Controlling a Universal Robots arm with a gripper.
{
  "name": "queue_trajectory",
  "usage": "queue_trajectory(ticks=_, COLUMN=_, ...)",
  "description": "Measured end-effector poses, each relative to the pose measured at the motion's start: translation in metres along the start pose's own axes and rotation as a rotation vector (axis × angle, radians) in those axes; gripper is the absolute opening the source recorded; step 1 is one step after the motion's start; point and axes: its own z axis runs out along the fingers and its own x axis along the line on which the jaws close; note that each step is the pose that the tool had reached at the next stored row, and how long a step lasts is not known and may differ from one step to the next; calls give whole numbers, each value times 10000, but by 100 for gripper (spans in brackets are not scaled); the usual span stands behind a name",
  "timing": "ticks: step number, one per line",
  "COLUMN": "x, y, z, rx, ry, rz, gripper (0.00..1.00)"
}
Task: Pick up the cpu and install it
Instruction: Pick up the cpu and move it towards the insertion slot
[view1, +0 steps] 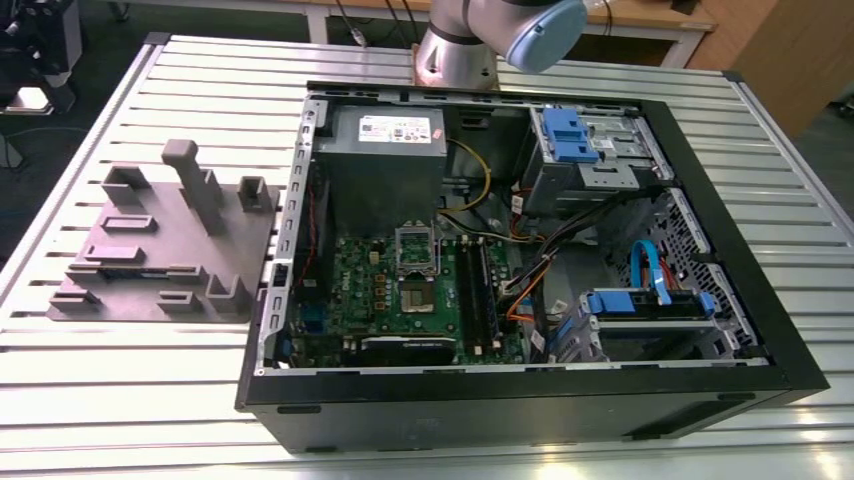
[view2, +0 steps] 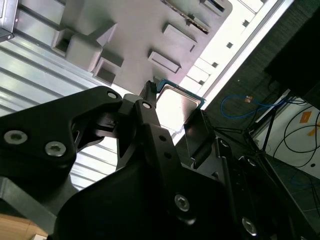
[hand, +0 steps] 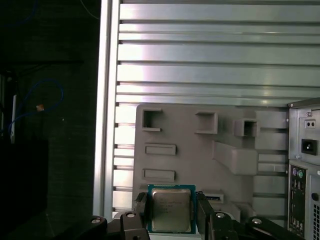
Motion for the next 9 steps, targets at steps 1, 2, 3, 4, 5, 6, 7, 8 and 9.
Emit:
queue_trajectory(ticks=1, x=-3, y=0, z=0, rx=0, ry=0, rz=0, gripper=47)
queue_trajectory(ticks=2, x=-6, y=0, z=0, rx=0, ry=0, rz=0, gripper=47)
queue_trajectory(ticks=3, x=-8, y=0, z=0, rx=0, ry=-1, rz=0, gripper=47)
queue_trajectory(ticks=4, x=-11, y=0, z=-1, rx=0, ry=0, rz=0, gripper=47)
queue_trajectory(ticks=5, x=-14, y=0, z=-1, rx=1, ry=0, rz=0, gripper=47)
queue_trajectory(ticks=6, x=-18, y=0, z=-1, rx=0, ry=0, rz=0, gripper=47)
queue_trajectory(ticks=7, x=-21, y=0, z=-1, rx=0, ry=0, rz=0, gripper=47)
queue_trajectory(ticks=8, x=-24, y=0, z=-1, rx=0, ry=0, rz=0, gripper=47)
queue_trajectory(ticks=9, x=-28, y=0, z=-2, rx=1, ry=1, rz=0, gripper=47)
